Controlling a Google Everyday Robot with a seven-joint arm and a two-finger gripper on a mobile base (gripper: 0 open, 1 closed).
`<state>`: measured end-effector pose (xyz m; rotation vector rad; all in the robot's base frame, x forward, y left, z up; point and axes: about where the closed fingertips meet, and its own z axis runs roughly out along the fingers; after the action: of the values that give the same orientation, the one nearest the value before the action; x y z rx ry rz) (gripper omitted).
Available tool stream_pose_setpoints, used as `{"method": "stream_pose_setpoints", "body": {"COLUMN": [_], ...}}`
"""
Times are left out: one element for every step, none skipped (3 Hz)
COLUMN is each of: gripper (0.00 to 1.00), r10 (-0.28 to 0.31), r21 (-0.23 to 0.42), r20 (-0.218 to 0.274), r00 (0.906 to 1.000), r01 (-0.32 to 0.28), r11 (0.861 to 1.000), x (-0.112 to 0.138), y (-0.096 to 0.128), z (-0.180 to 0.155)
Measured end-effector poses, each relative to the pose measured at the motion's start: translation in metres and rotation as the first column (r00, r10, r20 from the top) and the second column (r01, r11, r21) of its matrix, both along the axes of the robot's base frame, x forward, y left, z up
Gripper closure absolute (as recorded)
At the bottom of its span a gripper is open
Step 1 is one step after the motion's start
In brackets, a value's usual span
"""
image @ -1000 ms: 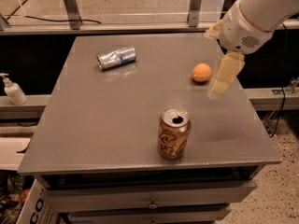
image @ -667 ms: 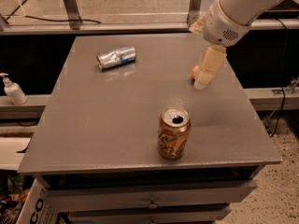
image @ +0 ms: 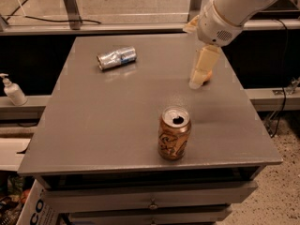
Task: Move redbull can near orange can
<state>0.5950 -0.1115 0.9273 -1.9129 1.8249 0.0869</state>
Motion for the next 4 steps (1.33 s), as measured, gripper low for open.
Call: {"method": "stream_pose_setpoints", "body": {"gripper": [0.0, 0.0, 0.0, 0.0], "r10": [0.067, 0.126, 0.166, 0.172], "r21": [0.012, -0.005, -0.029, -0.048], "r20": [0.011, 0.026, 0.057, 0.117], "r00": [0.9977, 0.9917, 0.9846, 0.9781], "r01": [-0.068, -0.125, -0.164, -0.168], "r11": [0.998, 0.992, 0.986, 0.985], "x": [0.02, 0.042, 0.064, 0.081], "y": [0.033, 0.069, 0.103, 0.127], "z": [-0.011, -0.026, -0.039, -0.048]}}
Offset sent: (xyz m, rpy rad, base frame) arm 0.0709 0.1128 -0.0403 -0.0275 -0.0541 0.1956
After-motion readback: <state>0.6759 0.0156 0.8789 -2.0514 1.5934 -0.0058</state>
